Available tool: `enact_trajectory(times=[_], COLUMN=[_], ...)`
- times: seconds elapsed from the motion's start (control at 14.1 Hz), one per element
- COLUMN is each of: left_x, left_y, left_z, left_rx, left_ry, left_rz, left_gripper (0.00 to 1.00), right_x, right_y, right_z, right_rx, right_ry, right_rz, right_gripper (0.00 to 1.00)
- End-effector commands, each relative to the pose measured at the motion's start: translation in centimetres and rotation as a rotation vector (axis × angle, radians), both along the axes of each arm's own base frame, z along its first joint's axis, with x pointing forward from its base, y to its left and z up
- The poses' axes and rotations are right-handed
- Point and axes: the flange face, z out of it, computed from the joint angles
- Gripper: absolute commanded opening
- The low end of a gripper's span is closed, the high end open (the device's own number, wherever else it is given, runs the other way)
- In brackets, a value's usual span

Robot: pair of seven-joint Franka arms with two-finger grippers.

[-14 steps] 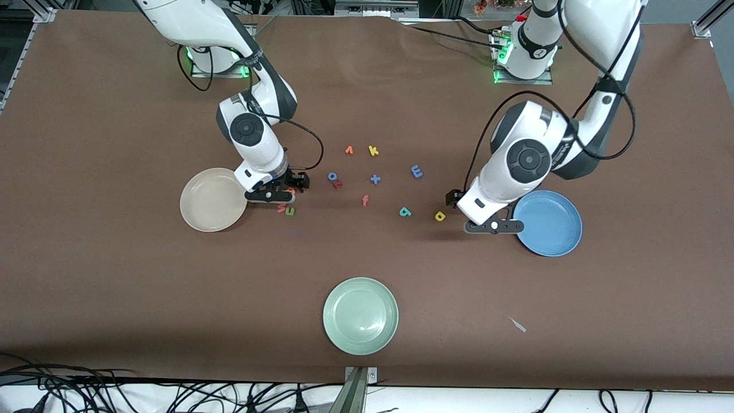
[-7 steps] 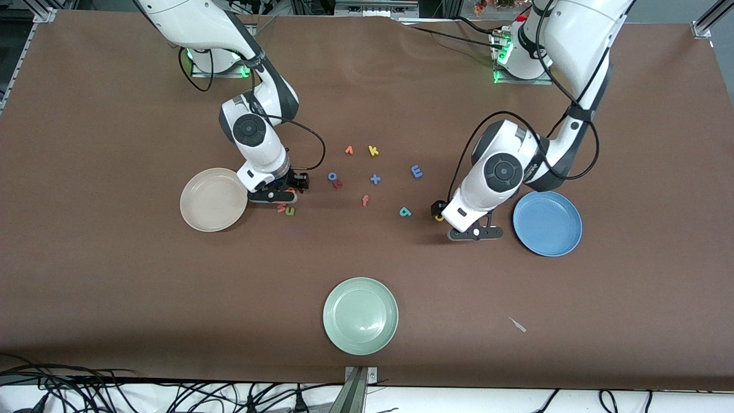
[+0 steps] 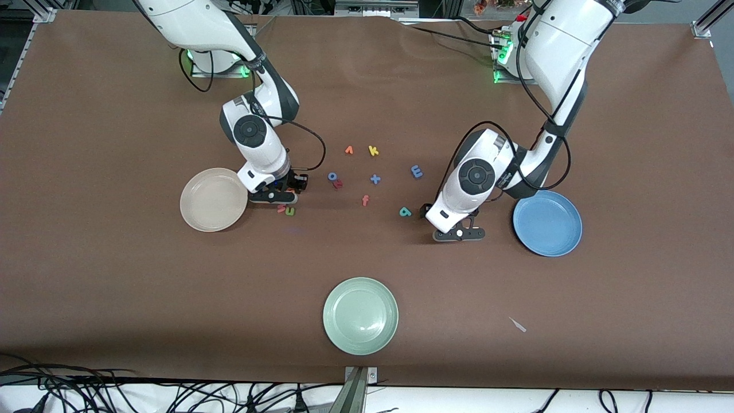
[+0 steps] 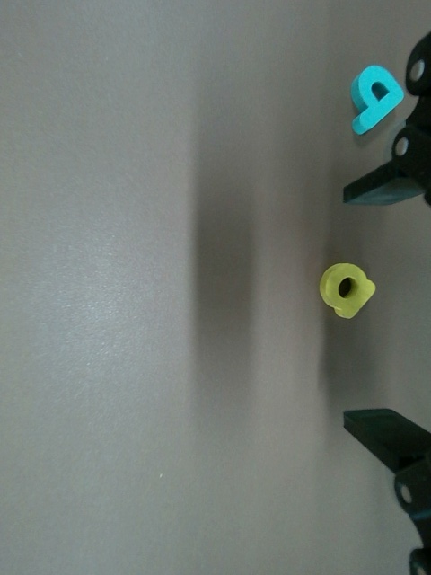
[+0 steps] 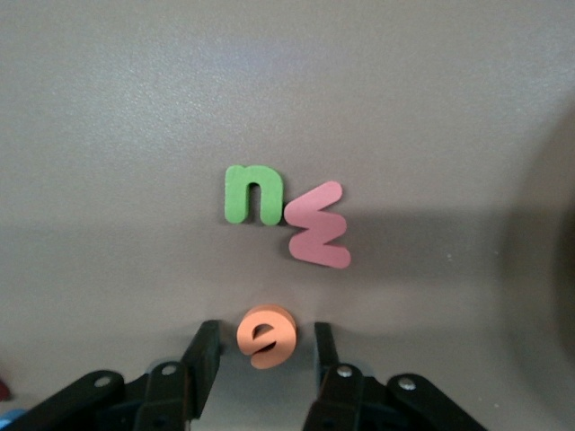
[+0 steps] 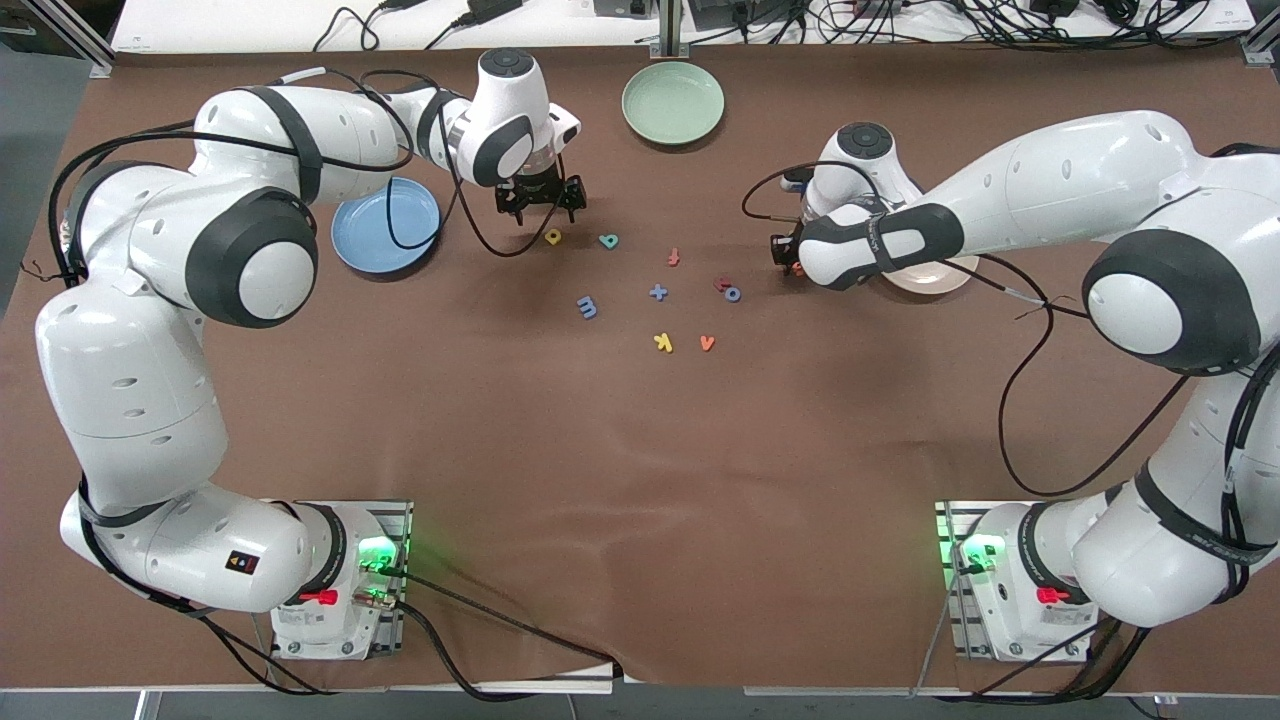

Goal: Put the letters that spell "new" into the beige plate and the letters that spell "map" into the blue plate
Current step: 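Place the orange letter on the cream plate while the left gripper grasps yellow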

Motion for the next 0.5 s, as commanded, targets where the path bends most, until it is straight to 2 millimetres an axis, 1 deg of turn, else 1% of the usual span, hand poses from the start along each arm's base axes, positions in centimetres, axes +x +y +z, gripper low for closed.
enact_trajectory(times=[0.0,0.07,0.14,0.21,0.28,0.36,0.43], left_x=[0.4,0.7,0.9,0.9,0.8,0.5,0.4], left_y=[-0.4,-0.6,-0.6,-0.6,-0.7,-1.1,-1.5], left_z=[-1.5,-1.3,-1.3,-1.5,-1.7,-1.8,-1.8], left_rx=[0.043,0.047,0.047,0.049,0.05,0.05,0.049], left_ry=[-0.017,-0.029,-0.033,-0.031,-0.028,-0.026,-0.026], left_rz=[-0.038,-0.049,-0.051,-0.052,-0.053,-0.058,-0.063], left_gripper=[0.98,0.97,0.96,0.9,0.89,0.85,0.82], right_x=[0.0,0.0,0.0,0.0,0.1,0.2,0.3], right_y=[0.3,0.3,0.3,0.3,0.2,0.3,0.2], right_z=[-0.2,-0.2,-0.2,-0.1,-0.1,0.3,0.6], right_rx=[-0.003,-0.003,-0.003,-0.003,-0.003,-0.001,-0.001], right_ry=[-0.014,-0.014,-0.014,-0.015,-0.016,-0.021,-0.023], right_rz=[0.001,0.001,0.001,0.001,0.004,0.012,0.017], right_gripper=[0.4,0.36,0.35,0.34,0.32,0.31,0.28])
